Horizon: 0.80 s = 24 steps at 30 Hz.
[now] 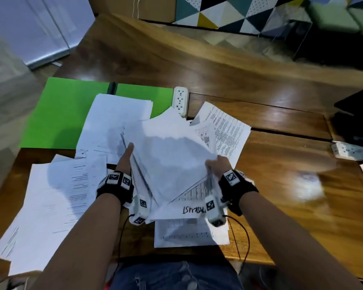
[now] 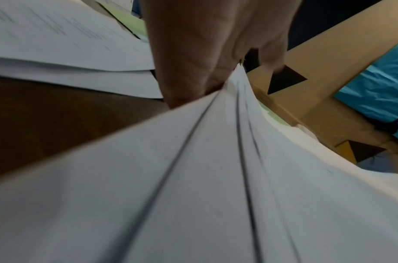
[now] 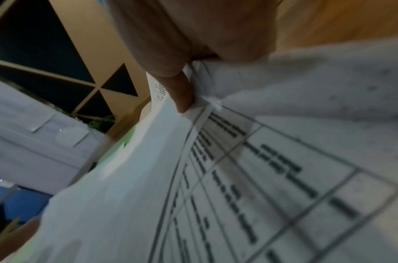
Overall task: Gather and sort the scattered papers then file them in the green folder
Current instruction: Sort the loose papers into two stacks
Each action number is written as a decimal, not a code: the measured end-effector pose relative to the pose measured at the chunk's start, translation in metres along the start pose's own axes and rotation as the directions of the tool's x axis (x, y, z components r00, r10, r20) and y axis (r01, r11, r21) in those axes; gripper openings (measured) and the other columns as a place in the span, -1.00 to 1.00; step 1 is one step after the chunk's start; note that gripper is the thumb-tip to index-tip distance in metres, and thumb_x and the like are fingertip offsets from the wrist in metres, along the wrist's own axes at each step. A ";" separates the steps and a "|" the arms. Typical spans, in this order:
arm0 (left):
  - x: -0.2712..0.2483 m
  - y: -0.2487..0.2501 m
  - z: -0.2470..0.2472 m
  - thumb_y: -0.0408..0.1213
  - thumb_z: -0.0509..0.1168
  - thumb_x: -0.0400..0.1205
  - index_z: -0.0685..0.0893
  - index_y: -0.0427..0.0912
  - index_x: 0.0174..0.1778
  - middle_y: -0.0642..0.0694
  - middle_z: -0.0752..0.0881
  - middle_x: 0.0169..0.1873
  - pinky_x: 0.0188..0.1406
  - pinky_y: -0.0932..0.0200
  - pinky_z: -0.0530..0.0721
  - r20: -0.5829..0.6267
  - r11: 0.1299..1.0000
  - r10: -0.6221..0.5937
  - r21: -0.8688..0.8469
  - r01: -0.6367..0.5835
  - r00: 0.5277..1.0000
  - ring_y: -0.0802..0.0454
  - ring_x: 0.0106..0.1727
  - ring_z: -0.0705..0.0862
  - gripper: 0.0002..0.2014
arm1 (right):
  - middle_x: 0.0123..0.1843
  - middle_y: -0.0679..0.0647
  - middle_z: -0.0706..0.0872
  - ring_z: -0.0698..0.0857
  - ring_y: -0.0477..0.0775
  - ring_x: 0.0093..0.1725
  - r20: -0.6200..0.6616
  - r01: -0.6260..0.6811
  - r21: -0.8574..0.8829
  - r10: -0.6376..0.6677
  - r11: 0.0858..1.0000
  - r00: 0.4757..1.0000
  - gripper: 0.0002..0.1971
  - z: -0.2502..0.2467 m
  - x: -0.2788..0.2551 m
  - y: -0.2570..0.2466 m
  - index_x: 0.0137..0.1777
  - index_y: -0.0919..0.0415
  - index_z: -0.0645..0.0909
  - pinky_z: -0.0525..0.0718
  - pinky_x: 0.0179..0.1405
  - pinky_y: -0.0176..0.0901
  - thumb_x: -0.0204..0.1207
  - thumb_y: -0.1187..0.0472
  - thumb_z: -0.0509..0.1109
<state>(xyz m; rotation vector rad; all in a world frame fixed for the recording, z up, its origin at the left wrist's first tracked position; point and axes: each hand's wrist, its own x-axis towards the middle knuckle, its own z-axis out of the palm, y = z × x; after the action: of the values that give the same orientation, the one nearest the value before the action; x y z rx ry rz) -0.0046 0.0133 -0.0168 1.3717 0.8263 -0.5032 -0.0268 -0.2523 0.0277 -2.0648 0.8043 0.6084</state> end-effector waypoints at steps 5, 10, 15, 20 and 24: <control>0.006 -0.003 0.003 -0.46 0.22 0.63 0.29 -0.24 0.24 -0.09 0.47 -0.22 -0.12 0.12 0.45 -0.083 0.925 0.171 0.356 -0.131 0.982 -0.04 -0.06 0.49 -0.68 | -0.11 0.13 0.58 0.59 0.14 -0.06 -0.039 0.063 0.158 -0.057 0.985 0.998 -0.78 0.012 0.005 0.006 0.06 0.27 0.56 0.51 -0.15 -0.20 0.43 0.39 0.26; 0.010 -0.002 -0.002 -0.55 0.21 0.60 0.26 -0.42 0.47 -0.08 0.48 -0.21 -0.20 0.23 0.50 -0.045 0.841 0.216 0.516 -0.163 0.975 -0.04 -0.08 0.49 -0.50 | -0.41 0.16 0.45 0.45 0.11 -0.33 -0.084 0.132 -0.050 -0.136 0.990 0.987 -0.72 0.001 0.022 0.001 -0.36 0.29 0.44 0.44 -0.33 -0.21 0.60 0.27 0.19; 0.007 -0.003 -0.004 -0.56 0.18 0.57 0.19 -0.23 0.58 -0.31 0.60 0.29 0.06 0.09 0.58 -0.034 0.855 0.212 0.491 -0.169 0.977 -0.22 0.14 0.63 -0.37 | -0.25 0.28 0.59 0.55 0.22 -0.24 -0.124 0.143 -0.099 -0.155 0.985 0.980 -0.75 -0.001 0.035 -0.018 -0.29 0.32 0.59 0.35 -0.39 -0.18 0.59 0.29 0.19; 0.005 -0.002 -0.008 -0.55 0.16 0.60 0.13 -0.24 0.61 -0.28 0.55 0.35 0.03 0.25 0.43 0.013 0.863 0.192 0.473 -0.176 0.981 0.00 0.05 0.50 -0.35 | 0.14 0.29 0.70 0.65 0.25 0.10 -0.181 0.154 -0.110 -0.172 0.982 0.968 -0.67 -0.002 0.057 -0.052 0.27 0.32 0.63 0.43 -0.09 -0.25 0.67 0.25 0.12; 0.012 -0.005 -0.009 -0.41 0.29 0.49 0.16 -0.28 0.59 -0.23 0.57 0.25 -0.05 0.18 0.54 0.027 0.907 0.183 0.381 -0.179 0.983 -0.04 -0.02 0.59 -0.27 | 0.29 0.34 0.65 0.62 0.31 0.21 -0.119 0.229 -0.205 -0.257 0.952 0.959 -0.68 0.008 0.071 -0.081 0.25 0.39 0.62 0.54 0.09 -0.13 0.67 0.28 0.12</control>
<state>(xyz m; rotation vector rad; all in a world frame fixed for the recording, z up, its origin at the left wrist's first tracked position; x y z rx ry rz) -0.0029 0.0233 -0.0286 1.7936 0.6174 -0.5300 0.0786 -0.2317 0.0189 -2.3603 0.5754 0.4138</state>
